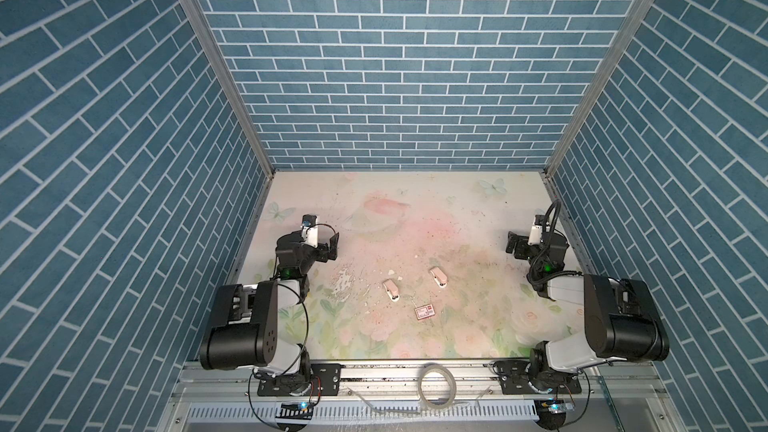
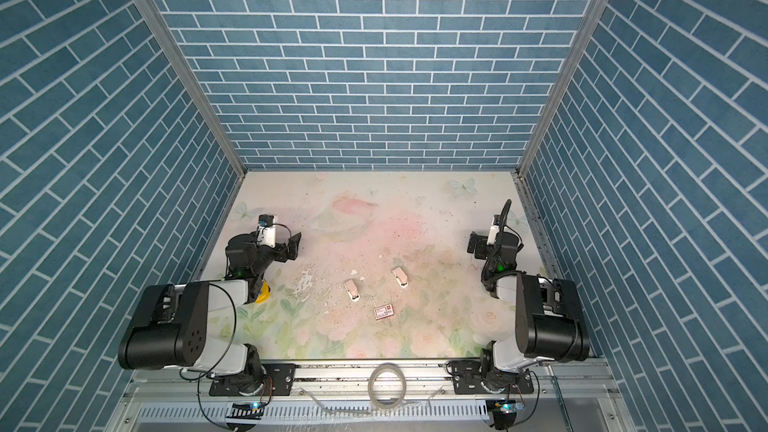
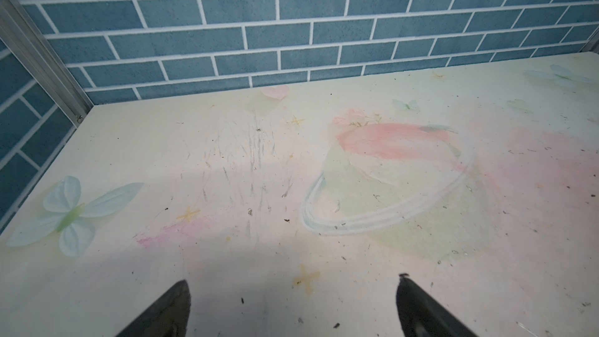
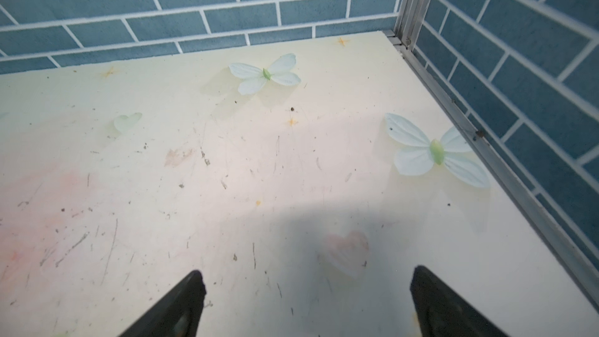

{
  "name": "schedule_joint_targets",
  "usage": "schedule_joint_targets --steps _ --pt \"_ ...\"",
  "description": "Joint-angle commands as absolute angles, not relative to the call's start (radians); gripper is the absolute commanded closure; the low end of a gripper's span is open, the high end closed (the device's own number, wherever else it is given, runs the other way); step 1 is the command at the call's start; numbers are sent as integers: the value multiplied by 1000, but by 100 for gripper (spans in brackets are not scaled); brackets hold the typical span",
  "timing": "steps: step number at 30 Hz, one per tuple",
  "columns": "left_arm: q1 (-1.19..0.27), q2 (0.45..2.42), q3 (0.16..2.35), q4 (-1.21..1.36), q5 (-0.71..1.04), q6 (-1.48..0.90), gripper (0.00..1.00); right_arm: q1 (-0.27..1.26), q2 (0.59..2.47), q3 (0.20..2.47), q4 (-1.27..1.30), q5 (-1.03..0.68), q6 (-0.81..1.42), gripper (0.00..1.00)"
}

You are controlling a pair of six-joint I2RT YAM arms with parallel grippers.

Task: Load the staples into the stapler
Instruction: 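Swing the left gripper over the staple box while the right gripper moves toward the stapler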

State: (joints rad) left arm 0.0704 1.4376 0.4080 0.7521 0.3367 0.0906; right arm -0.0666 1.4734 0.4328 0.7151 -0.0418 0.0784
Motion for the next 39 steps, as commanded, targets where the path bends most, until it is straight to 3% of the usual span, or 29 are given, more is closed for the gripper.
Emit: schedule_joint_targets --steps 1,6,10,14,18,21,27,31,36,39 --pt "64 1370 507 538 332 102 0 -65 1418 466 633 -20 57 1" --pt "64 1323 660 232 317 132 1 -64 1315 523 445 60 132 1" --pt "63 1287 773 36 329 167 0 -64 1238 664 135 87 219 1" --pt "42 1260 907 -217 384 234 0 -66 1135 772 -96 -73 285 1" --pt "-5 1243 1029 -421 382 269 0 -71 1065 727 -60 -415 363 1" --pt "-66 1226 1104 -525 348 291 0 -68 1089 727 -77 -566 464 1" --pt "-170 1214 1170 -576 361 298 0 -60 1067 641 -114 -590 601 7" --pt "-214 1243 1192 -573 413 226 0 -54 1073 614 -208 -664 555 9" --pt "-340 1365 1304 -701 388 255 0 -24 1075 557 -166 -716 571 20" --pt "-418 1417 1323 -713 364 262 0 -4 1104 557 -175 -723 592 39"
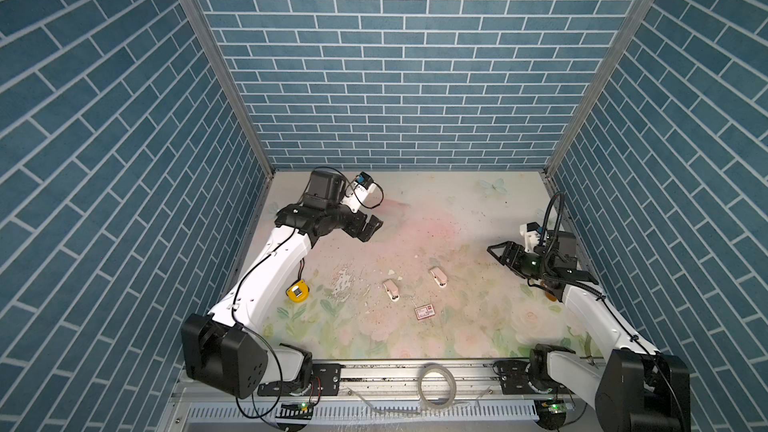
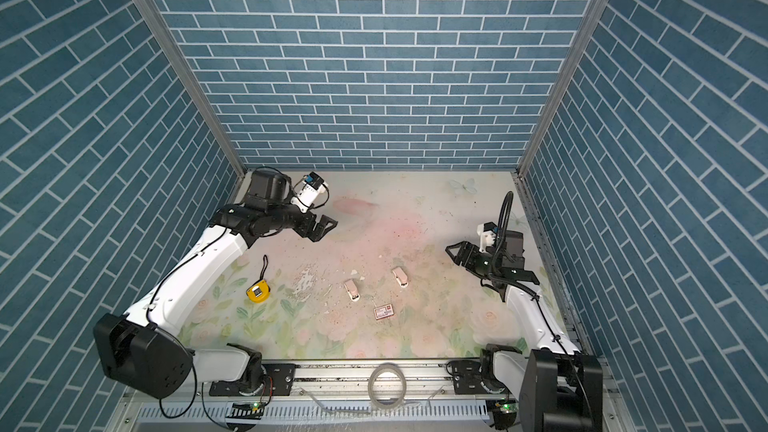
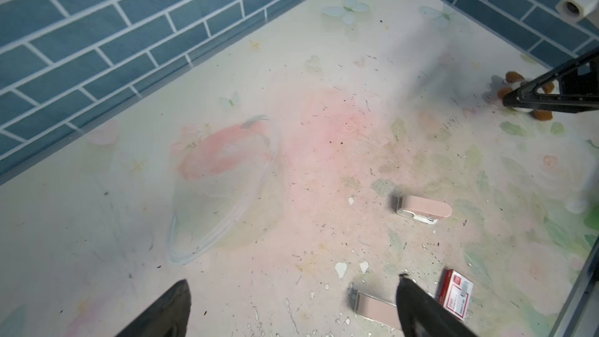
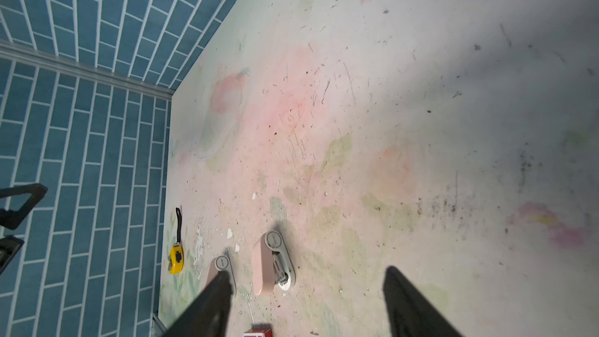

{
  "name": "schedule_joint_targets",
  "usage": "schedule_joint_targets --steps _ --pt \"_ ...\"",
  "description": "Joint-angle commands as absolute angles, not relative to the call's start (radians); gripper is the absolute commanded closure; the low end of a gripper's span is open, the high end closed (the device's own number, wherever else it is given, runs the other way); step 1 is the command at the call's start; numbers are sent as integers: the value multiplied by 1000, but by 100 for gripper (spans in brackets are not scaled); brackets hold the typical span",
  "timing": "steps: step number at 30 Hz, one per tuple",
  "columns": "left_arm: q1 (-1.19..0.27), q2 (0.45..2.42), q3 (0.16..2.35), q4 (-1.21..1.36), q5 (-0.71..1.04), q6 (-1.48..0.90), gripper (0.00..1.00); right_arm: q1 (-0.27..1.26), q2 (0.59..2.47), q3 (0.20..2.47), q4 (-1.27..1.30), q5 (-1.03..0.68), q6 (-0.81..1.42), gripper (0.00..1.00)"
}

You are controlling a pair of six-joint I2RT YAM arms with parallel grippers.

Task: Load the staples into the stapler
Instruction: 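Swing the left gripper over the staple box while the right gripper moves toward the stapler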

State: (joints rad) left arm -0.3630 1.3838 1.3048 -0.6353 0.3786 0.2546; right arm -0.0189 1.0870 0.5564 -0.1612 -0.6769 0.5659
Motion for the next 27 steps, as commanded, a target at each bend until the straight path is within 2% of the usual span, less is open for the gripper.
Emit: schedule_joint_targets --steps 1,5,14,27 --pt "-447 1434 1324 -709 364 269 0 1 1117 555 -172 -744 594 45" --pt "-556 1485 1312 -678 342 305 0 54 1137 533 -150 -786 616 53" --pt "-776 1549 1251 -601 327 240 0 158 1106 467 -151 -753 690 56" --pt "-864 1614 1136 -537 290 206 0 160 1070 388 -141 -711 743 60"
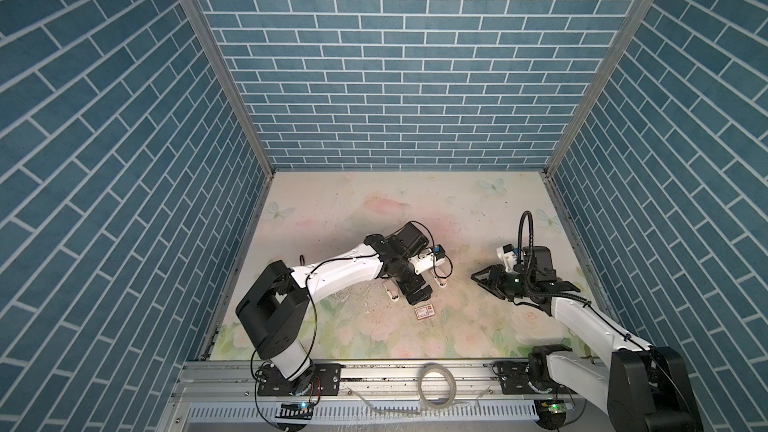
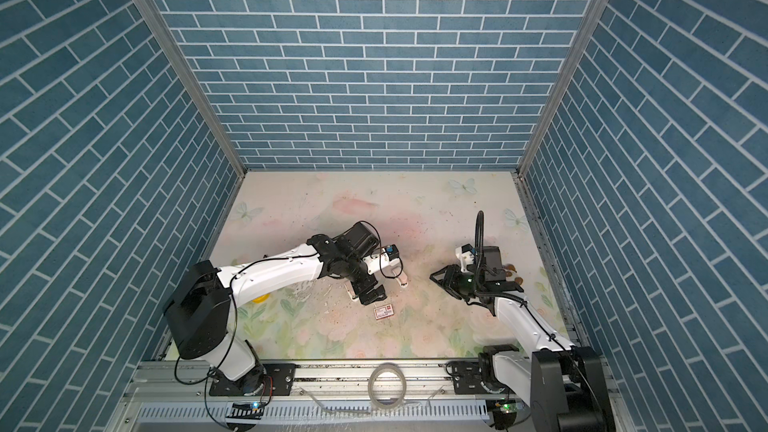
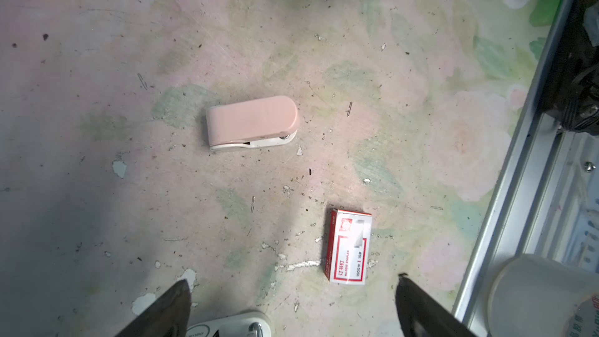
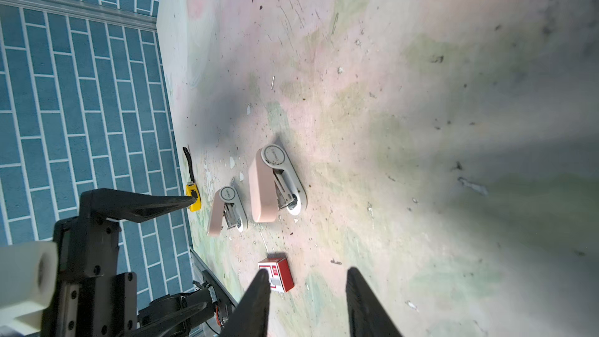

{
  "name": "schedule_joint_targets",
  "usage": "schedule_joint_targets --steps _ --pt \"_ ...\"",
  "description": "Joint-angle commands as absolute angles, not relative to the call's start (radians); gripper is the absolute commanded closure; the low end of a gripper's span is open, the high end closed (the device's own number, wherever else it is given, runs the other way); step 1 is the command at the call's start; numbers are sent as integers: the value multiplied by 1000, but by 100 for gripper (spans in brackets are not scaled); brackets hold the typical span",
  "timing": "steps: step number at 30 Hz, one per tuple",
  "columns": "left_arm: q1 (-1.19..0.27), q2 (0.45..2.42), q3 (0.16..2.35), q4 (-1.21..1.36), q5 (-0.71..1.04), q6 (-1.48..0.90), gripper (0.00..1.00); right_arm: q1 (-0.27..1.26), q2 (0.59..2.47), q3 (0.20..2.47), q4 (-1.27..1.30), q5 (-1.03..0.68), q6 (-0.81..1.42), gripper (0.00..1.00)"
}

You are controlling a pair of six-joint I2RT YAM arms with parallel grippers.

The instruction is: Load the staples into the stapler

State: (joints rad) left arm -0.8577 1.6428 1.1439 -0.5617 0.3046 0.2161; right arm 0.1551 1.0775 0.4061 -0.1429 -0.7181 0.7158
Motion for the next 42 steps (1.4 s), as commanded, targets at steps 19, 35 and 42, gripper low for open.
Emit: schedule_joint_targets --steps 19,35,42 --pt "-978 1662 1088 -527 187 249 3 170 1110 375 -105 -702 750 67" --pt "-1057 1724 1069 -500 134 243 15 171 1090 365 -107 -692 749 67" --pt "-1058 1751 1066 -495 153 237 23 171 1088 363 -104 -693 749 68"
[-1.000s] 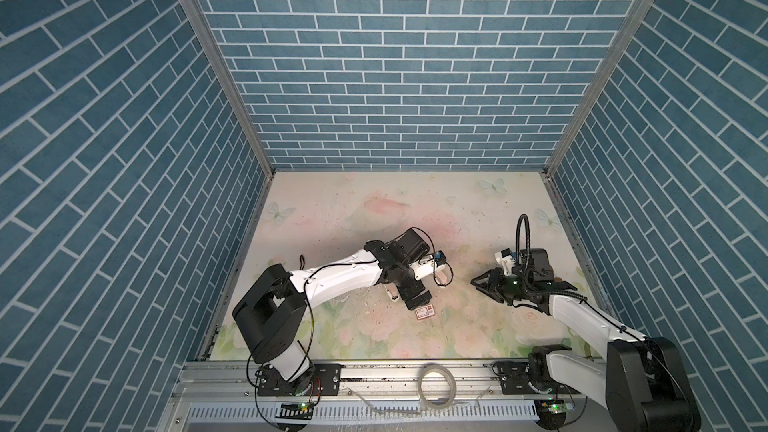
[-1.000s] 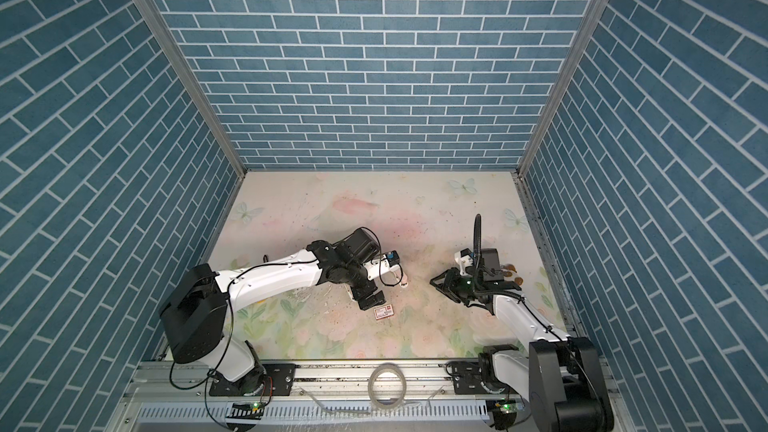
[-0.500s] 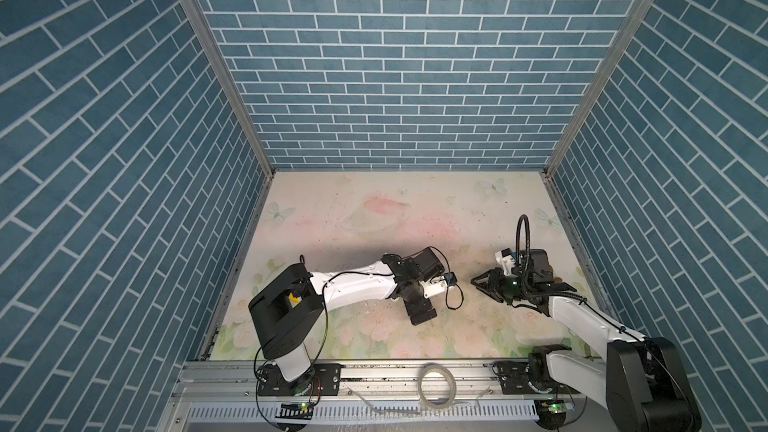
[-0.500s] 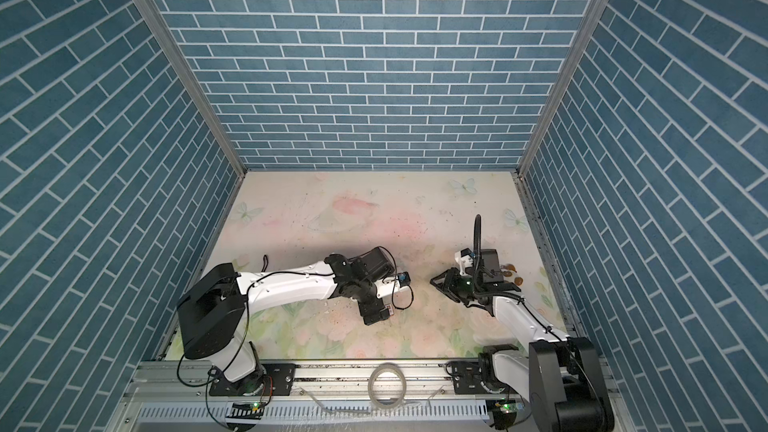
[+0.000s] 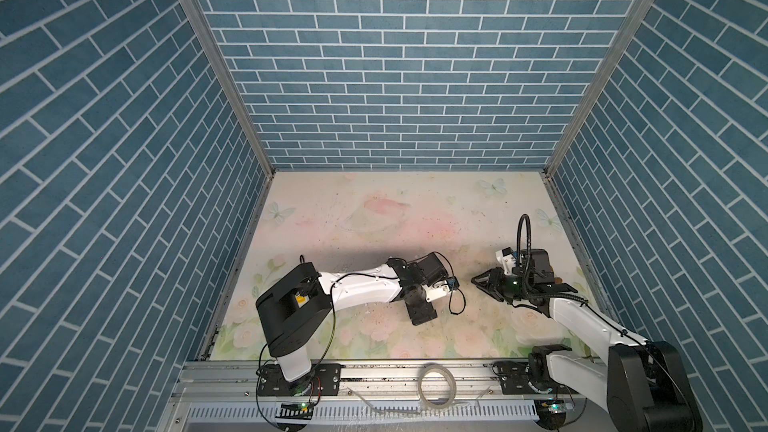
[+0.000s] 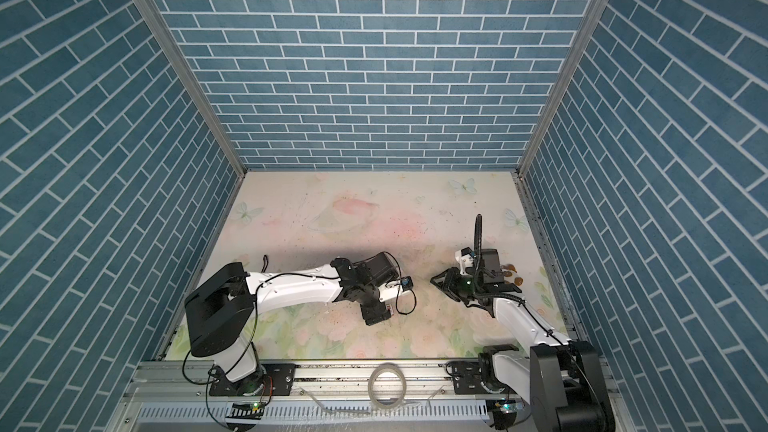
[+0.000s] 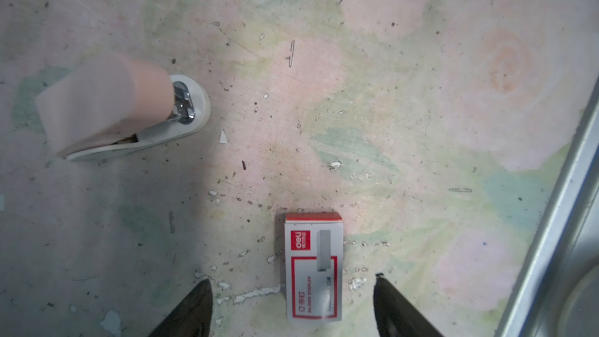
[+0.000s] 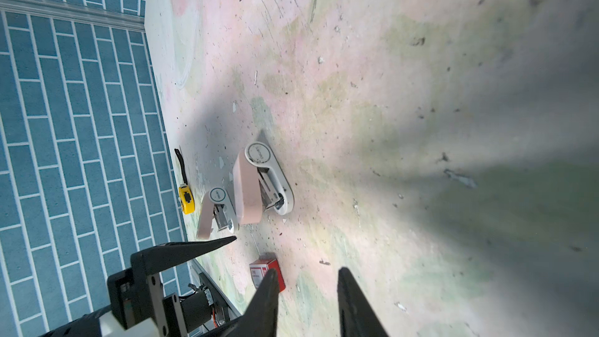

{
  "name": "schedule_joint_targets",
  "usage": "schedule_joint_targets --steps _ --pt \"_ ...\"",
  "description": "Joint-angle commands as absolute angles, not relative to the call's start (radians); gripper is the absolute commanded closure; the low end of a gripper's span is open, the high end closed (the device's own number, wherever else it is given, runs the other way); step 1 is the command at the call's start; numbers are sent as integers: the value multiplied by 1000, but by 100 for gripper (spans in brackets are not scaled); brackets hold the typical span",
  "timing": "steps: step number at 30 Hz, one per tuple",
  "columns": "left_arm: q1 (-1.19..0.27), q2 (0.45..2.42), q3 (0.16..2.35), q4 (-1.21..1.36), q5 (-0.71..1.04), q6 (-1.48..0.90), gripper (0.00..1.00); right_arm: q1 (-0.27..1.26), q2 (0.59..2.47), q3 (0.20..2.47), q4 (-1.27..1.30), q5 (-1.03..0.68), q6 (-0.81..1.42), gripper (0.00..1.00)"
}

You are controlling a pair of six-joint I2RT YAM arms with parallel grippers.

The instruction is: Load the staples into the stapler

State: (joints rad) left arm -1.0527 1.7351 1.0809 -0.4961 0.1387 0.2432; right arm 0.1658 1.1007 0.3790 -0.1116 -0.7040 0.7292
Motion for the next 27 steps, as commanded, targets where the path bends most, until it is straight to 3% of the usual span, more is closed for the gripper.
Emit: schedule_joint_targets --steps 1,14,27 --pt "-1057 1754 1066 -496 155 237 23 170 1088 361 -104 -693 749 68" --pt "-1075 1777 1051 -488 147 244 32 171 1078 352 -102 -693 748 68" --pt "-1091 1805 1068 -488 114 248 57 171 1069 349 -116 -695 738 69"
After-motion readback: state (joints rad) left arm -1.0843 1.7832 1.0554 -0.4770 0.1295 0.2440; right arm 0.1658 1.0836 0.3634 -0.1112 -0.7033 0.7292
